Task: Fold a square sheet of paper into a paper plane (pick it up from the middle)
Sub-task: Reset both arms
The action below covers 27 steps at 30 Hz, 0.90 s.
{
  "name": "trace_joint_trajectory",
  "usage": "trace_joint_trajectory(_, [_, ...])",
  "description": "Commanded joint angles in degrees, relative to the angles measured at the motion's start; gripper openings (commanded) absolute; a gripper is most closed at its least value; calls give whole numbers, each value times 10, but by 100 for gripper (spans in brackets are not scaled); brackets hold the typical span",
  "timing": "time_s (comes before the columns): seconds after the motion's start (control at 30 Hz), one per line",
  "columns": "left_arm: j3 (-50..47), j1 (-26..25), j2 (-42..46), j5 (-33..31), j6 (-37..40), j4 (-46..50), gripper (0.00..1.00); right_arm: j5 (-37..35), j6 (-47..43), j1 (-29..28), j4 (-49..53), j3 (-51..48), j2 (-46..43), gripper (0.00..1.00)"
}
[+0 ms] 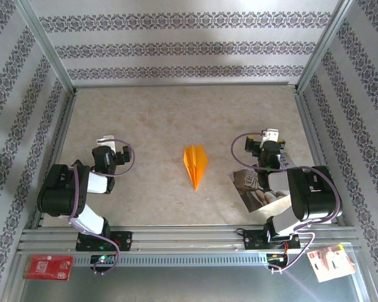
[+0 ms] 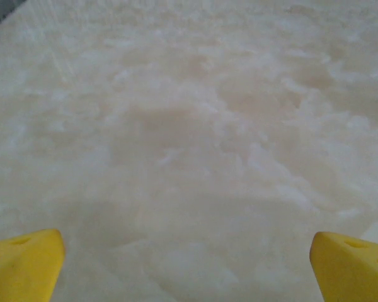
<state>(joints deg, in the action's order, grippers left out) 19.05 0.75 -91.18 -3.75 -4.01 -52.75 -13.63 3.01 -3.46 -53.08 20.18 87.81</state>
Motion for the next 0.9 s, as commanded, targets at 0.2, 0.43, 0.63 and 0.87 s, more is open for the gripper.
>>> trace_joint_trajectory(0.2, [-2, -6, -3, -19, 19, -85, 100, -5, 1, 1, -27, 3, -4, 98])
trace_joint_trajectory(0.43, [3, -6, -1, -1, 24, -72, 100, -5, 2, 1, -27, 3, -4, 98])
trace_joint_trajectory(0.63, [5, -6, -1, 1, 24, -66, 100, -4, 1, 1, -27, 3, -4, 98])
trace_joint_trajectory(0.87, [5, -5, -1, 1, 24, -65, 100, 4, -4, 0, -27, 3, -5, 98])
